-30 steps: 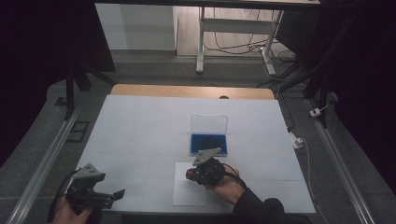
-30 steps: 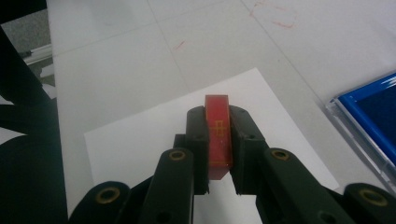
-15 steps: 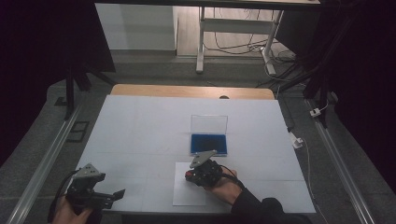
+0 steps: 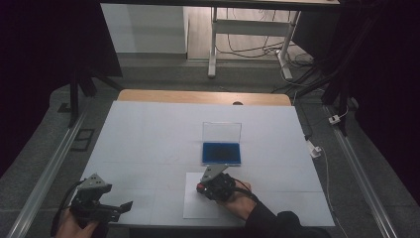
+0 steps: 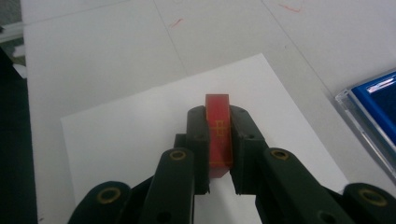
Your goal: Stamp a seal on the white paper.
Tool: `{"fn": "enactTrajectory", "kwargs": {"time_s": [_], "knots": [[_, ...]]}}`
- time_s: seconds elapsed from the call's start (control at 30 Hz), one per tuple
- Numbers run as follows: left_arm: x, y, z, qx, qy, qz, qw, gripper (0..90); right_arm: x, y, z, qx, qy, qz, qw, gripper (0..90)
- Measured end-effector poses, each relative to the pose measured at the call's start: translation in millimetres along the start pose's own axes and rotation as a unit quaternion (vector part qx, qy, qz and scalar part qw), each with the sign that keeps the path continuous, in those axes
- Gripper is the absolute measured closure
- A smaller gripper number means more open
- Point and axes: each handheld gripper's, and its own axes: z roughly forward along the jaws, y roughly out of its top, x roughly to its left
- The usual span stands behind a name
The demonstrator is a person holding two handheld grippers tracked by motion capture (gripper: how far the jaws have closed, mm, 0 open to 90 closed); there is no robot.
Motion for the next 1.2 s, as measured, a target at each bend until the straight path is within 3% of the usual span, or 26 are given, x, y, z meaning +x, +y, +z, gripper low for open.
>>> {"fn": "enactTrajectory", "kwargs": {"time_s": [0.07,0.2,0.23,0.27,0.3,0.43,0.5,0.63,0.7,0.97,1.07,1.2], "knots": [[0.0,0.0,0.1,0.000,0.000,0.000,1.0000,2.1,4.2,0.6,0.3,-0.001,-0.009,-0.013,0.9999,80.1],[-0.1,0.1,0.2,0.000,-0.001,0.000,1.0000,2.1,3.3,0.0,0.0,-0.001,-0.007,-0.009,0.9999,80.1],[-0.1,0.1,0.2,0.001,-0.001,0.000,1.0000,2.1,-0.2,-1.9,0.5,-0.008,0.002,0.008,0.9999,80.1],[-0.1,0.1,0.3,0.001,-0.001,0.000,1.0000,2.1,-0.2,-1.9,0.5,-0.008,0.002,0.008,0.9999,80.1],[-0.1,0.1,0.2,0.001,0.000,0.000,1.0000,2.1,-5.3,-4.2,0.9,-0.018,0.019,0.031,0.9992,80.2],[0.1,0.1,0.2,0.001,0.000,-0.001,1.0000,2.2,-13.2,-5.8,1.4,-0.021,0.043,0.060,0.9970,80.2],[0.1,0.1,0.3,0.001,0.000,-0.001,1.0000,2.2,-13.9,-5.1,1.7,-0.020,0.044,0.058,0.9971,80.2],[0.2,0.3,0.6,0.002,-0.002,-0.002,1.0000,2.2,-7.6,0.6,1.5,-0.001,0.025,0.020,0.9995,80.2],[0.2,0.3,0.5,0.002,-0.001,-0.002,1.0000,2.2,-6.0,0.7,1.5,-0.002,0.021,0.013,0.9997,80.3],[0.6,0.0,0.3,0.001,-0.001,-0.003,1.0000,2.2,-3.0,-6.0,0.7,-0.022,0.012,0.009,0.9996,80.3],[0.8,0.0,0.2,0.001,-0.002,-0.002,1.0000,2.2,-9.8,-10.1,0.9,-0.036,0.033,0.039,0.9980,80.3],[0.7,0.1,0.3,0.002,-0.002,-0.003,1.0000,2.2,-15.6,-10.2,1.8,-0.037,0.050,0.060,0.9963,80.3]]}}
